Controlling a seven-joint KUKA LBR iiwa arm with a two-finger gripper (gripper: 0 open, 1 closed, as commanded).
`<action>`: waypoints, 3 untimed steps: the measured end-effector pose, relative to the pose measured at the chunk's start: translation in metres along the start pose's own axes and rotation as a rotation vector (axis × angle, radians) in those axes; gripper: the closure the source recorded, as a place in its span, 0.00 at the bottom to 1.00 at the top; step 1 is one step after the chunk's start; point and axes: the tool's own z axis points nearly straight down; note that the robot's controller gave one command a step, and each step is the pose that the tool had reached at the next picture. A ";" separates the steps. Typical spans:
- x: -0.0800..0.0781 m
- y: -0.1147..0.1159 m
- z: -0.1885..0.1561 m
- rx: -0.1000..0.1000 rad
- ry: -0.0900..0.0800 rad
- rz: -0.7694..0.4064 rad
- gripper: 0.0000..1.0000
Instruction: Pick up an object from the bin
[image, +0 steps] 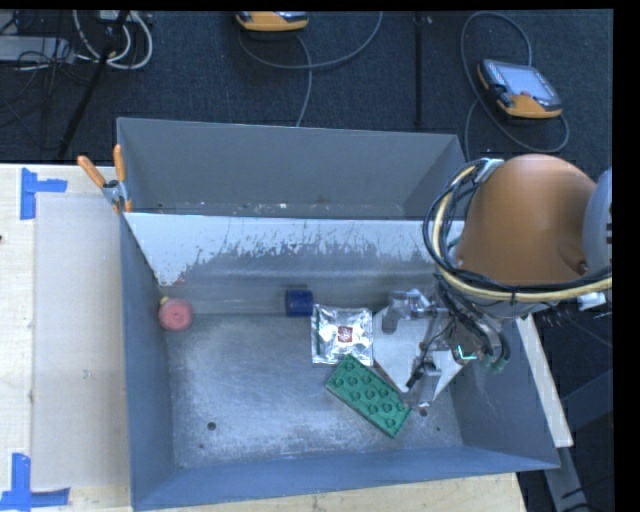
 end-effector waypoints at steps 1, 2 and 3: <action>-0.023 0.004 0.175 0.000 -0.004 -0.157 0.00; -0.027 0.004 0.169 0.001 -0.018 -0.156 1.00; -0.037 -0.031 0.013 0.005 -0.014 -0.586 1.00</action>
Offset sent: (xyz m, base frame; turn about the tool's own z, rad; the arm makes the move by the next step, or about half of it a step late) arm 0.0227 0.0030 -0.1717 -0.1569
